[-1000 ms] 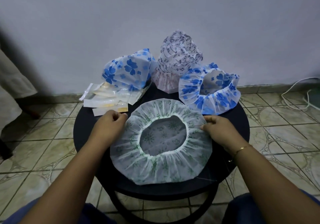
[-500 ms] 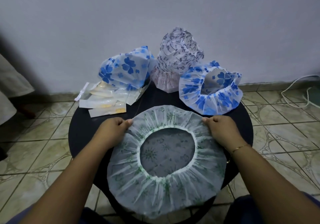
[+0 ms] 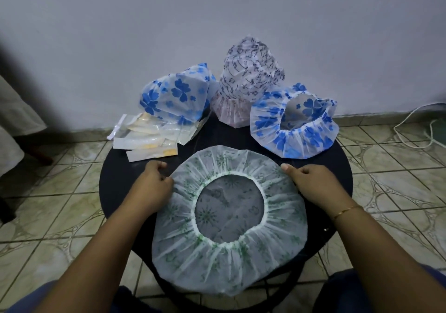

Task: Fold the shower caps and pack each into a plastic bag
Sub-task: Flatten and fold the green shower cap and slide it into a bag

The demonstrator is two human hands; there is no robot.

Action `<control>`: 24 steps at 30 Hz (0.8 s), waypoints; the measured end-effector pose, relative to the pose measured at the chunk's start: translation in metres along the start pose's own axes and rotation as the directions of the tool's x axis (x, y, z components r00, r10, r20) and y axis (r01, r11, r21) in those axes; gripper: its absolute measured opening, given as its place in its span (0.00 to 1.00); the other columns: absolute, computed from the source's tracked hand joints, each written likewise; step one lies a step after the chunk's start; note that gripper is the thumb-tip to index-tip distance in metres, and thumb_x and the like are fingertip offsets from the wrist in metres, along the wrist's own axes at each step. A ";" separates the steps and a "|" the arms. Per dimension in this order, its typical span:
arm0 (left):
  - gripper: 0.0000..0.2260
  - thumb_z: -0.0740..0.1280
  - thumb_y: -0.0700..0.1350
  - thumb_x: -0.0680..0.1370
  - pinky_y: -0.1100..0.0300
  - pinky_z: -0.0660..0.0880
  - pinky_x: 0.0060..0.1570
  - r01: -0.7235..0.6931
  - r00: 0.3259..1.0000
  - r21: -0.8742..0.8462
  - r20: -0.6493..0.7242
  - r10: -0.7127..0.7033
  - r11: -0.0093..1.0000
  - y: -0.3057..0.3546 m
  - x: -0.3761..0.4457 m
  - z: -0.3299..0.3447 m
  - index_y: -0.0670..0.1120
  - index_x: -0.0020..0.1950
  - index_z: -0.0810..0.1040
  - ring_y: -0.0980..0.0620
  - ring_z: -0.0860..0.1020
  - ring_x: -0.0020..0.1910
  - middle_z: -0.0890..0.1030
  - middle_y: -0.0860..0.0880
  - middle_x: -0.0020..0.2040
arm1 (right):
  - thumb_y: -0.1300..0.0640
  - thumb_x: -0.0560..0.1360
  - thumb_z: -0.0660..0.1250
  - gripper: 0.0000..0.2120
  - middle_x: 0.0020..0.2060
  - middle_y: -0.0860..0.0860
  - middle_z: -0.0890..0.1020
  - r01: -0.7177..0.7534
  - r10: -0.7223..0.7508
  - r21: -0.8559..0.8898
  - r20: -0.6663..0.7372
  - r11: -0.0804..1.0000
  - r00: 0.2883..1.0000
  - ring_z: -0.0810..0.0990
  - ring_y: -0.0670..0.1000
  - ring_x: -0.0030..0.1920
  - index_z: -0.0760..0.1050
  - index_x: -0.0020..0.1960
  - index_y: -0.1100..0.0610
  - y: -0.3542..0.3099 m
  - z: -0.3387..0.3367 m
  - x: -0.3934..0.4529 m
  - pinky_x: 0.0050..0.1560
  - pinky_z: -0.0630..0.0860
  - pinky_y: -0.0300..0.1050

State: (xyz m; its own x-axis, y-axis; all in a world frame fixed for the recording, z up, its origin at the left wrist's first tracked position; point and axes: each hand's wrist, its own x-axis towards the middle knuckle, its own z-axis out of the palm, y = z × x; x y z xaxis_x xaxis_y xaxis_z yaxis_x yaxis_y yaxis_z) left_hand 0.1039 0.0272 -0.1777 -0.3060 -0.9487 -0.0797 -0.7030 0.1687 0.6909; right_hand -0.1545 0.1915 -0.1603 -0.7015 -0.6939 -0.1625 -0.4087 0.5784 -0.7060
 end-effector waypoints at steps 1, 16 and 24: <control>0.14 0.63 0.41 0.77 0.54 0.71 0.42 -0.030 1.000 -0.050 0.000 0.030 0.998 0.000 -0.002 0.000 0.50 0.59 0.64 0.50 0.75 0.43 0.75 0.49 0.48 | 0.35 0.72 0.61 0.30 0.26 0.54 0.71 -0.038 0.039 -0.057 0.018 0.998 0.999 0.70 0.53 0.29 0.65 0.27 0.60 0.000 -0.002 -0.002 0.32 0.64 0.44; 0.14 0.59 0.35 0.75 0.57 0.75 0.41 0.083 0.992 -0.127 -0.082 -0.094 0.988 0.001 -0.012 0.002 0.47 0.52 0.80 0.47 0.79 0.44 0.80 0.45 0.53 | 0.38 0.72 0.63 0.27 0.36 0.59 0.84 -0.162 0.086 0.154 0.409 0.975 0.908 0.79 0.53 0.25 0.74 0.54 0.62 -0.001 -0.023 -0.025 0.21 0.62 0.35; 0.07 0.67 0.41 0.76 0.54 0.80 0.45 0.307 0.898 -0.478 0.431 -0.085 0.823 0.002 -0.025 -0.032 0.41 0.52 0.80 0.47 0.83 0.44 0.84 0.42 0.48 | 0.63 0.69 0.73 0.18 0.37 0.58 0.82 -0.246 0.031 0.381 0.489 0.891 0.872 0.82 0.55 0.31 0.62 0.42 0.57 0.000 -0.018 -0.034 0.25 0.76 0.44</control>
State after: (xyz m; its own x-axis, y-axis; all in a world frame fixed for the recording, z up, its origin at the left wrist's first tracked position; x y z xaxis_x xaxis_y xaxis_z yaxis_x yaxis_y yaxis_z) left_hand 0.1308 0.0427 -0.1514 -0.4919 -0.7512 -0.4400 -0.3652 -0.2808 0.8876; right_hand -0.1415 0.2225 -0.1420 -0.3388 -0.7966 -0.5007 0.0307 0.5226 -0.8520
